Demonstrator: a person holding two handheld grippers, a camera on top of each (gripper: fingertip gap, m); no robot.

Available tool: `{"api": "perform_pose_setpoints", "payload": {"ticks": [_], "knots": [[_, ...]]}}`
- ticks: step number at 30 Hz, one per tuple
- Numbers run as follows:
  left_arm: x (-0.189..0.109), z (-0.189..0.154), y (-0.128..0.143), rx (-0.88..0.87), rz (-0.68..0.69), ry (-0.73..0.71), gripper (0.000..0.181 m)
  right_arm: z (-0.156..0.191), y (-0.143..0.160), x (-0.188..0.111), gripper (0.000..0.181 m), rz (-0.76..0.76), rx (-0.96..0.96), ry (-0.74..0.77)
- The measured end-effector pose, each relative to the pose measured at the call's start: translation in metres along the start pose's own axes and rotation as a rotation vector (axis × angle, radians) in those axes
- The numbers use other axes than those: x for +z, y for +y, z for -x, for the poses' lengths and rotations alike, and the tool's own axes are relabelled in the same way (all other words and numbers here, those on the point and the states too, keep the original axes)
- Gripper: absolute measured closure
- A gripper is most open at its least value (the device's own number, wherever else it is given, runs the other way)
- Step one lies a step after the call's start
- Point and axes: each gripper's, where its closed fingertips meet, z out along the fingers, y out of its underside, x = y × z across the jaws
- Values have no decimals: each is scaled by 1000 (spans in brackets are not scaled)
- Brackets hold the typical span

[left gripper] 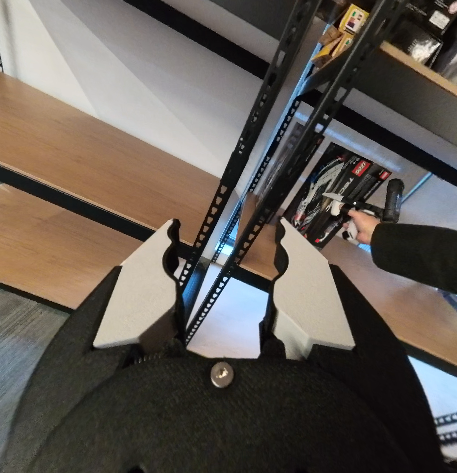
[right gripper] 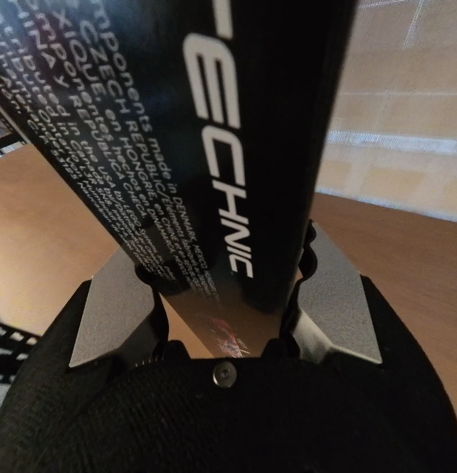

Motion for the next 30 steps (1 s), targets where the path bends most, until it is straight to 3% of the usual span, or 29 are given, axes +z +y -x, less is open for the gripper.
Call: {"api": "perform_pose_setpoints", "payload": {"ticks": [5, 8, 12, 15, 19, 30], "knots": [[11, 8, 22, -69, -12, -37, 109, 5, -13, 53, 62, -6, -1, 22], [16, 9, 34, -85, -3, -37, 109, 13, -15, 70, 61, 27, -26, -23], [20, 6, 43, -93, -3, -31, 109, 15, 4, 52, 62, 114, -167, -182], [21, 3, 51, -90, 16, -12, 110, -1, 31, 34, 91, 194, -284, -266], [21, 3, 62, -72, 52, -4, 111, -20, 79, 34, 124, 366, -419, -287], [26, 0, 94, -97, 108, -16, 112, -14, 76, 75, 125, 254, -277, -309]]}}
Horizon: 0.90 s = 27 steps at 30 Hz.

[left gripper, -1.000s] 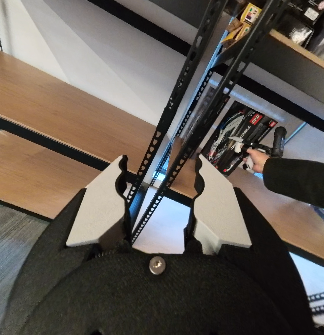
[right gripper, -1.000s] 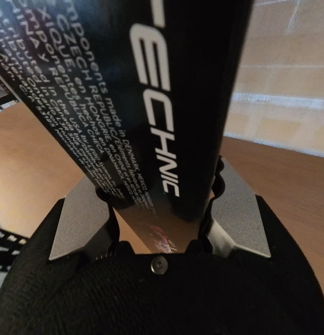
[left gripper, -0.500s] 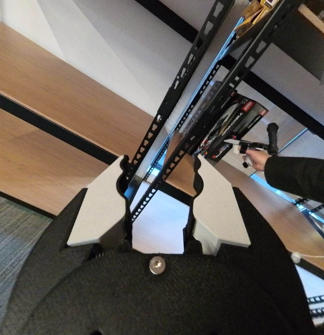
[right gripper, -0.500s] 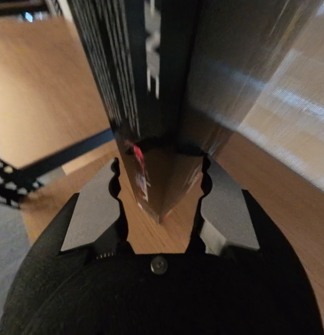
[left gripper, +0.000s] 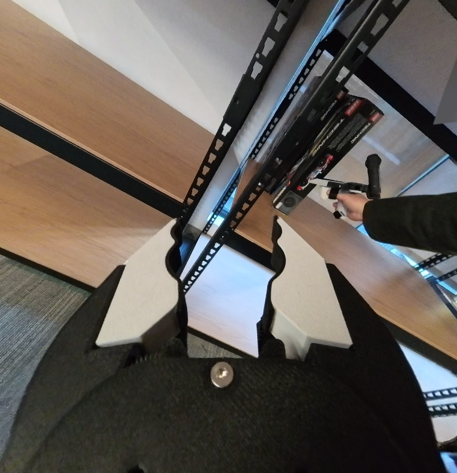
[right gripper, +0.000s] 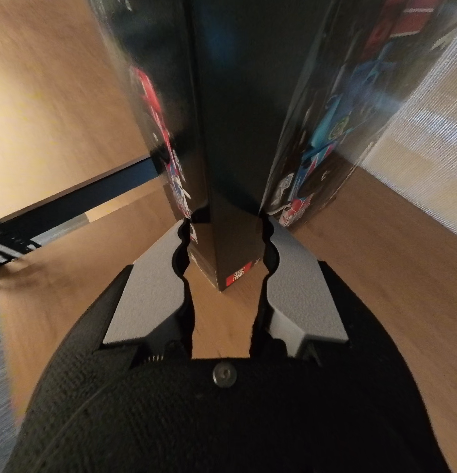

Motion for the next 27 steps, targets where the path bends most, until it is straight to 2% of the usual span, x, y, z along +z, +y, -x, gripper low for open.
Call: {"api": "perform_pose_setpoints", "payload": {"ticks": [8, 19, 22, 23, 25, 27], "knots": [[-1, 0, 8, -14, 2, -24, 114, -24, -14, 27, 127, 54, 63, 78], [-12, -1, 15, -10, 33, -56, 114, -49, -22, 46, 127, 84, 127, 70], [-14, -5, 16, -18, 31, -60, 114, -53, -22, 49, 128, 99, 196, 65], [-15, -7, 16, -18, 29, -61, 114, -53, -20, 48, 130, 98, 230, 63], [-19, -12, 11, -23, 15, -64, 114, -49, -13, 40, 146, 105, 283, 69], [-26, -16, 2, -19, -4, -64, 114, -40, -9, 25, 153, 54, 306, 74]]}}
